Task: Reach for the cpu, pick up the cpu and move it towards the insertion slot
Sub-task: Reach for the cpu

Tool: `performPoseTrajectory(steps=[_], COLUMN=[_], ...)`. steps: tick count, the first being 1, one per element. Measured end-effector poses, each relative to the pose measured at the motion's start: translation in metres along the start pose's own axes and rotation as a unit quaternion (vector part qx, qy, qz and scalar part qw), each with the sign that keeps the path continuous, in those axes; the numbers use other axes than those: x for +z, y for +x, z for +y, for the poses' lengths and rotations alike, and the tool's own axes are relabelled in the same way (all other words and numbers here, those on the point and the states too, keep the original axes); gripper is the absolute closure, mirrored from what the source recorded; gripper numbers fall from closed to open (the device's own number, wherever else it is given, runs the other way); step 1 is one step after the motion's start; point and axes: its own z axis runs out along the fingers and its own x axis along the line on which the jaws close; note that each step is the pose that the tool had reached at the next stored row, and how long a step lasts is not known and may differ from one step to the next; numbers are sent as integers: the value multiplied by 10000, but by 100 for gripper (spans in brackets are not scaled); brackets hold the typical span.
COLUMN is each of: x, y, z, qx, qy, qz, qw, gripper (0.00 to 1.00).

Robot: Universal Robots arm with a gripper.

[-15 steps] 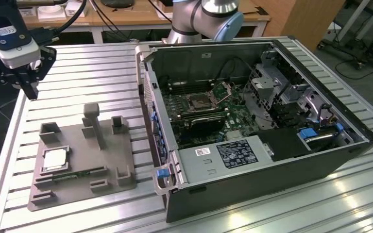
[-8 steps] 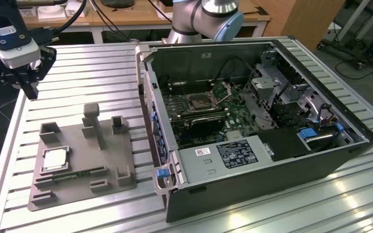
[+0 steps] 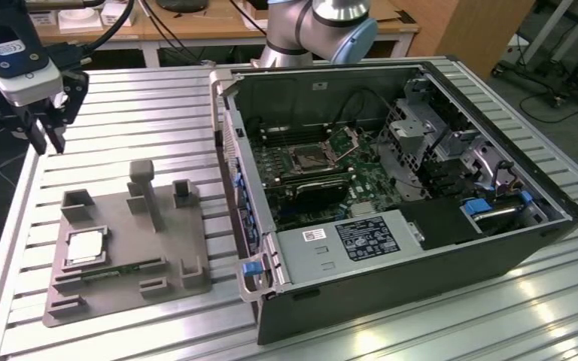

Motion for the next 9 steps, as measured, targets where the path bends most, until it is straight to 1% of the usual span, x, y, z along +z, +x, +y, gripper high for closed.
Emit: performPoseTrajectory(steps=[1,2,5,6,7,8,9], x=[0,1,5,12,18,24,33], y=[0,0,1,0,0,0,0], z=[0,0,-2,-3,-6,-9,-14], qx=[0,0,0,0,0,-1,-1], qy=[0,0,0,-1,-1,-2,-3], qz=[0,0,-1,-2,-2,-1,0], qw=[10000,10000,10000,10000,10000,10000,10000], gripper=[75,69,67,62,62,55,55])
